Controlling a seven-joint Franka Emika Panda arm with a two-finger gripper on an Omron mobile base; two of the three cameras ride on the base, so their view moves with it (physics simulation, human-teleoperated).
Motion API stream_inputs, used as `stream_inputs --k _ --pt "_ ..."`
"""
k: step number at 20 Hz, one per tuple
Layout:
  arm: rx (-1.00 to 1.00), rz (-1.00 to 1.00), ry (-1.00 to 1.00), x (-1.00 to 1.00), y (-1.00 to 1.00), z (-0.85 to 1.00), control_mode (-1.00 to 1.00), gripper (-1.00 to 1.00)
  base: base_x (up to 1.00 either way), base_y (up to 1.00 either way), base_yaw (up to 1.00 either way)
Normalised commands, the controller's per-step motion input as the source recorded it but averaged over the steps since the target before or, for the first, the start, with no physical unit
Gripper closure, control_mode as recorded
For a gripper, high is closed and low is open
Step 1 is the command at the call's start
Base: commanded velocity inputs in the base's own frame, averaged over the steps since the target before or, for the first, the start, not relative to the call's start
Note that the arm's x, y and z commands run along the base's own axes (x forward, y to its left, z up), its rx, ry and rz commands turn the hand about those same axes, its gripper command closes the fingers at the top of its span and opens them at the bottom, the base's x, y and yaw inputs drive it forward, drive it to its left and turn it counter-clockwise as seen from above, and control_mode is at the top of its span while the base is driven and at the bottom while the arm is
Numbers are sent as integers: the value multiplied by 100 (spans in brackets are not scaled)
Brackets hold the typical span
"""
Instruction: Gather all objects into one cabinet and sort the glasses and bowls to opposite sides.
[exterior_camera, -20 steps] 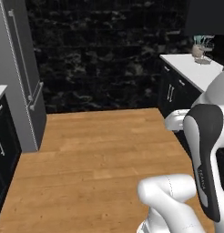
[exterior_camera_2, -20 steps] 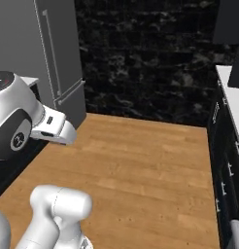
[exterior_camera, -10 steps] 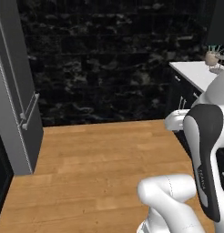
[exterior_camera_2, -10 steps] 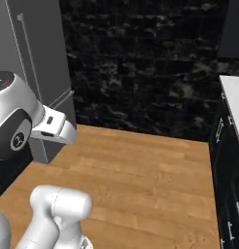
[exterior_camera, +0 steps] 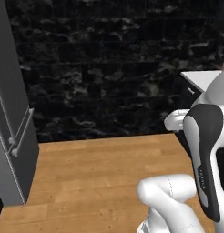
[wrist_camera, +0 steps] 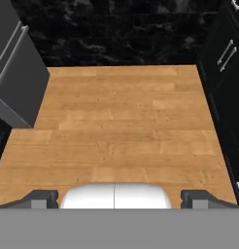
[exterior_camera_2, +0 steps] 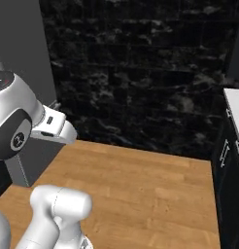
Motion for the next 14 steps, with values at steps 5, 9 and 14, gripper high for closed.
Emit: stream_inputs --k 5,9,14 --pt "0 0 0 0 0 0 100 -100 100 5 -6" --pt "0 0 0 0 0 0 100 -100 42 2 -78" --pt "0 0 0 0 0 0 100 -100 1 4 -95"
